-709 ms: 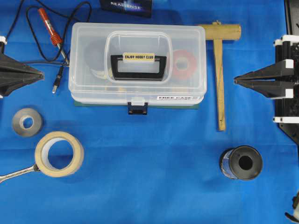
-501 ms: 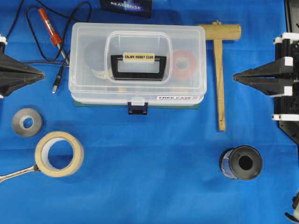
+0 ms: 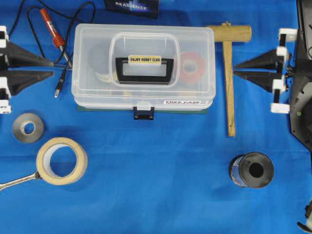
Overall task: Open the tool box with both arms.
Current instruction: 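Move both grippers to the front edge of the clear lid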
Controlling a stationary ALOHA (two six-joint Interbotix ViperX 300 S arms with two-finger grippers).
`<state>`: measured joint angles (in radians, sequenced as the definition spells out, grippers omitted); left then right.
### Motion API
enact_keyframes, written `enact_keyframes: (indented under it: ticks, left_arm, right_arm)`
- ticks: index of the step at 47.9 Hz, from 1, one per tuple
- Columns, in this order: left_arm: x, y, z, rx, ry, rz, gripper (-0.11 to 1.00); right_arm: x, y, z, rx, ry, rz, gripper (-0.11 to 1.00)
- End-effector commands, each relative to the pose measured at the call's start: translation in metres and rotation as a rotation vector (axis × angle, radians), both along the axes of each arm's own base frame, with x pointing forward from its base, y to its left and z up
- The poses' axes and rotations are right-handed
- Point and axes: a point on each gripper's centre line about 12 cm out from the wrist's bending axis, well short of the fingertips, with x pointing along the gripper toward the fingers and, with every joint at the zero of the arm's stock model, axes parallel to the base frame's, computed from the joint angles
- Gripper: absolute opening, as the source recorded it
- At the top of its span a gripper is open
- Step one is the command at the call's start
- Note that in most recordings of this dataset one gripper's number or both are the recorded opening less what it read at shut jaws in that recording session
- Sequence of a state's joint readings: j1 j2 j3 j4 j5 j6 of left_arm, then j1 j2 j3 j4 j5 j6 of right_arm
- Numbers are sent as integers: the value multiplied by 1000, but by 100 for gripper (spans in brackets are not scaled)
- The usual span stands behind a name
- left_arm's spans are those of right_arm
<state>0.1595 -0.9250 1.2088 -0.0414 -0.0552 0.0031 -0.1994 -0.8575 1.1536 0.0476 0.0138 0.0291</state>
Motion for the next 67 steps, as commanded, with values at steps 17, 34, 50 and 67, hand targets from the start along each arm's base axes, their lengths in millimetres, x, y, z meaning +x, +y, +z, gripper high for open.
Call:
enact_keyframes:
  ticks: [17, 34, 50, 67]
  left_arm:
    - [13, 22, -49, 26, 242, 62, 91]
    - [39, 31, -62, 13, 306, 71, 91]
    - [49, 34, -62, 8, 308, 74, 91]
    - [47, 34, -53, 16, 273, 75, 91]
  right_arm:
    - [14, -26, -53, 68, 295, -90, 86]
    - [32, -32, -57, 61, 285, -93, 86]
    - [52, -38, -56, 61, 285, -94, 86]
    - [59, -40, -42, 52, 251, -94, 86]
